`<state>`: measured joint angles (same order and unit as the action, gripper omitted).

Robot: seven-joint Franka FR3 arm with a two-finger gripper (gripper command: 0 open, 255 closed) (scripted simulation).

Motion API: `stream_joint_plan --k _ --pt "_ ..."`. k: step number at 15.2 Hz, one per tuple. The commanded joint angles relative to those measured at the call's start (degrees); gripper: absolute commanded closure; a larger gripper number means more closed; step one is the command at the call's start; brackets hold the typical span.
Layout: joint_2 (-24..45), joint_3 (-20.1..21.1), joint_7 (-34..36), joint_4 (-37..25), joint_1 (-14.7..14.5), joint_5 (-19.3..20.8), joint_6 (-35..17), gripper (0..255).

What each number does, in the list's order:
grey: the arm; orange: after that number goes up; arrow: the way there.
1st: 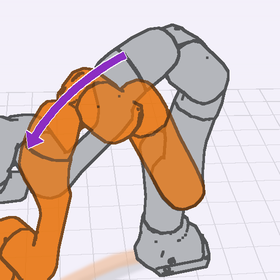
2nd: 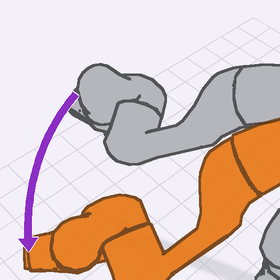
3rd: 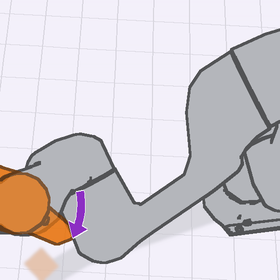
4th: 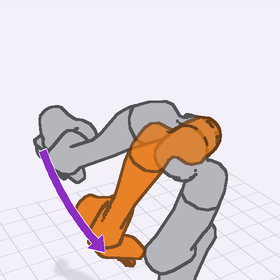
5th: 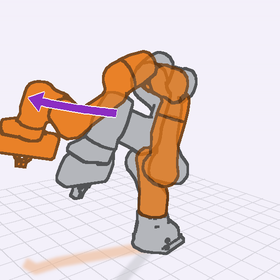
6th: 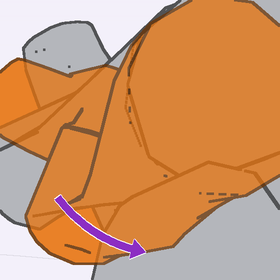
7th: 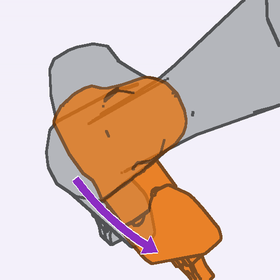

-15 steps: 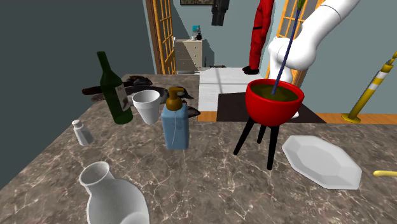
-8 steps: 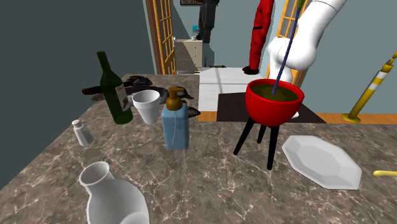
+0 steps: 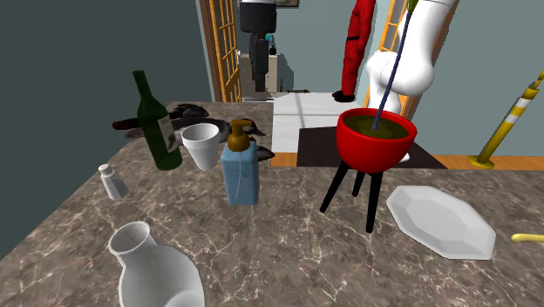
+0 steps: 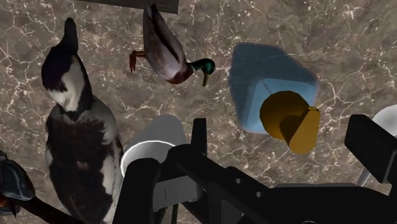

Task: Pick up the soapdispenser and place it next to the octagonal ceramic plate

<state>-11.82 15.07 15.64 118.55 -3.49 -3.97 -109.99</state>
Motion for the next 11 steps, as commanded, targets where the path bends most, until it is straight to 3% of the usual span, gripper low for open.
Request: stream_joint_plan --k 1,5,11 --pt "4.5 1.4 2.0 -2.6 -0.4 1.4 -1.1 0" --pt "13.5 3.5 6.0 -8.9 -1.7 4.9 -1.9 0" --pt "14.7 3.4 6.3 -5.6 -1.9 5.4 -6.3 0"
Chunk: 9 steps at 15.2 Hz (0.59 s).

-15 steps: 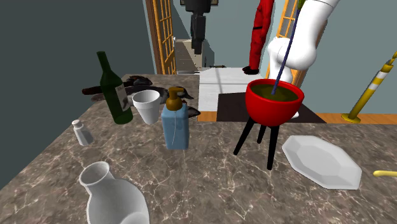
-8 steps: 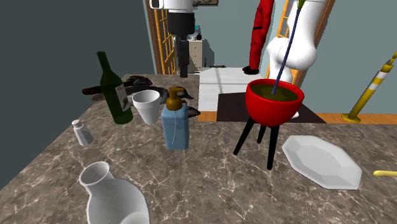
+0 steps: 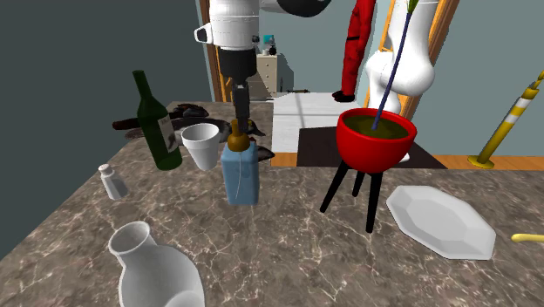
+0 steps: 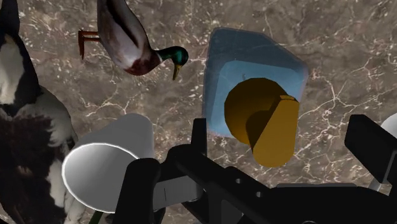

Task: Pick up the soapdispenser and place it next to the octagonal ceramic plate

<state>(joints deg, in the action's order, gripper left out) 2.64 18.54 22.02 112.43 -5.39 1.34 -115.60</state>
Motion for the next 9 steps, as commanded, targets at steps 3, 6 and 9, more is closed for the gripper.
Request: stream_joint_plan --k 3,6,9 --pt "0.6 0.0 0.1 1.3 0.0 0.2 -1.9 0" --pt "0.6 0.0 0.1 1.3 0.0 0.2 -1.9 0" --pt "0.6 0.0 0.1 1.3 0.0 0.2 -1.9 0"
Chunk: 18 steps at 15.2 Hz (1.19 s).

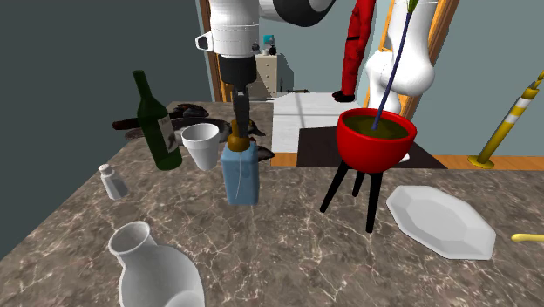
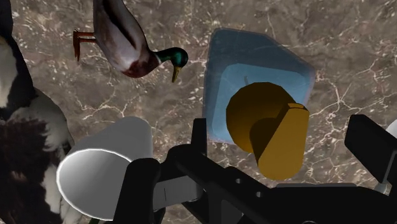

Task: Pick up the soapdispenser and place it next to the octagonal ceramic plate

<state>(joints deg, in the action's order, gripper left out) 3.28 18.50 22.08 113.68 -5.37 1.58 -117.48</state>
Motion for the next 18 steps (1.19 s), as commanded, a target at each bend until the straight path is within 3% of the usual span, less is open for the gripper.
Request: stream_joint_plan --k 1,2,11,18 --pt "0.0 0.0 0.0 0.0 0.0 0.0 0.0 0" --pt "0.0 0.0 0.0 0.0 0.0 0.0 0.0 255" --pt "0.0 0.0 0.0 0.0 0.0 0.0 0.0 255" --pt "-1.4 0.0 -0.4 -3.8 0.1 -0.6 5.2 255"
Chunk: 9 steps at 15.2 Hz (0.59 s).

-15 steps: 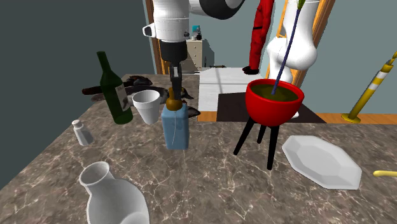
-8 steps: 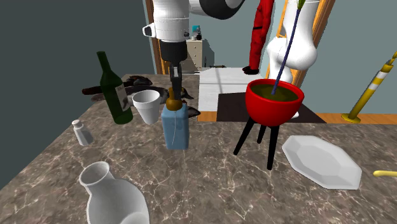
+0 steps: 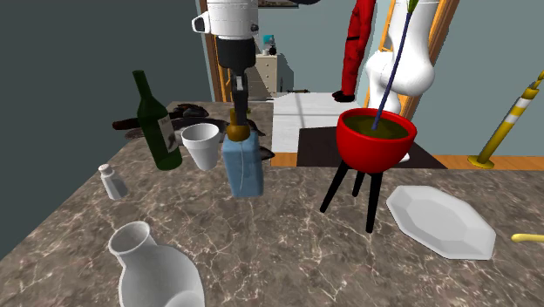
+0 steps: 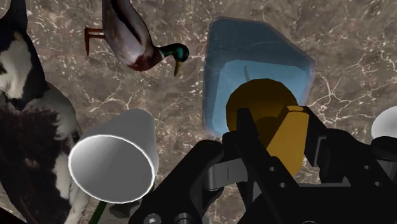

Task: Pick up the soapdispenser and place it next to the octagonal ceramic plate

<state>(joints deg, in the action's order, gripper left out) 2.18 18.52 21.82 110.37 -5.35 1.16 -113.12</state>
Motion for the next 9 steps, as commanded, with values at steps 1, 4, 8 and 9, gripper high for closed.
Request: stream_joint_plan --k 1,4,8,9 --pt "-0.5 0.0 -0.2 -1.1 0.1 -0.2 1.5 255" --pt "-0.9 -0.1 -0.3 -3.0 0.1 -0.3 3.8 255" --pt "-1.2 -0.1 -0.4 -5.7 0.1 -0.5 6.8 255" --pt "-1.3 -0.1 -0.4 -6.4 0.1 -0.5 7.6 255"
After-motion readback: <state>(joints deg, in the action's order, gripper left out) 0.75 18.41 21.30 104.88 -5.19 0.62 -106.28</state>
